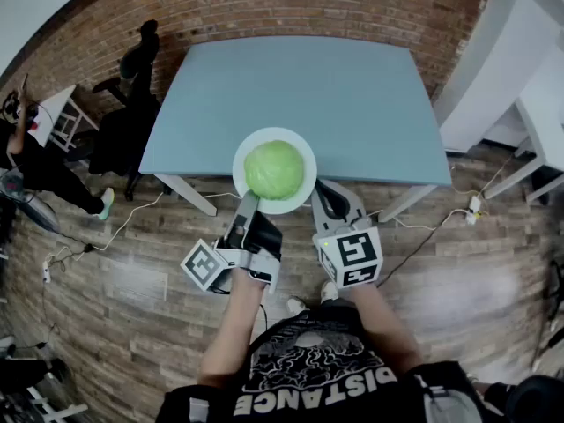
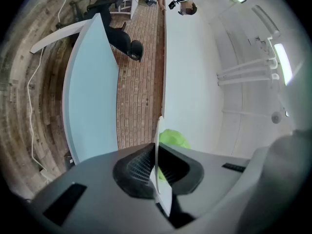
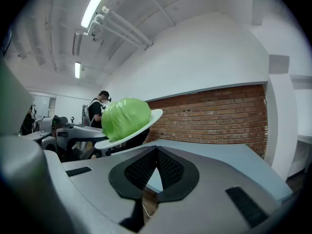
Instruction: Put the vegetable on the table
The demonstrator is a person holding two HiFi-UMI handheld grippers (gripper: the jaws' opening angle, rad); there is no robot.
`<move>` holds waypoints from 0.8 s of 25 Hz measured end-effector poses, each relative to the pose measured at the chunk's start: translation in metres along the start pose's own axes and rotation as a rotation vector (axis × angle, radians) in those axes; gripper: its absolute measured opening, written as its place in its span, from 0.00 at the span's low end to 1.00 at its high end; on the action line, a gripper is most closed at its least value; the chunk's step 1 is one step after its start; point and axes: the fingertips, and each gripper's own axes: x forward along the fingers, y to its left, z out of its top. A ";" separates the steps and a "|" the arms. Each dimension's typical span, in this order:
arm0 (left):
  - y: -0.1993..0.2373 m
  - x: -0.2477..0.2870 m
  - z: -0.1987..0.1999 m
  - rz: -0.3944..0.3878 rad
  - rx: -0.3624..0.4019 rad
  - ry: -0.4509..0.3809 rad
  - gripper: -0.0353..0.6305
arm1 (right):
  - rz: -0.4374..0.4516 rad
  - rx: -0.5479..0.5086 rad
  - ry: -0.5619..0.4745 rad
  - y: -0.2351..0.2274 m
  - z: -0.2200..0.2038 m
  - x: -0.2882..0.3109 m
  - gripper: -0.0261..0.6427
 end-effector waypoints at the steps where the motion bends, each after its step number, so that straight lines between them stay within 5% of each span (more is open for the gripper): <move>1: 0.000 -0.001 0.000 0.002 0.001 -0.001 0.07 | -0.001 -0.001 -0.001 0.001 0.001 0.000 0.05; 20: 0.004 -0.019 0.011 0.019 -0.020 -0.009 0.07 | -0.018 -0.022 0.002 0.021 -0.001 -0.004 0.05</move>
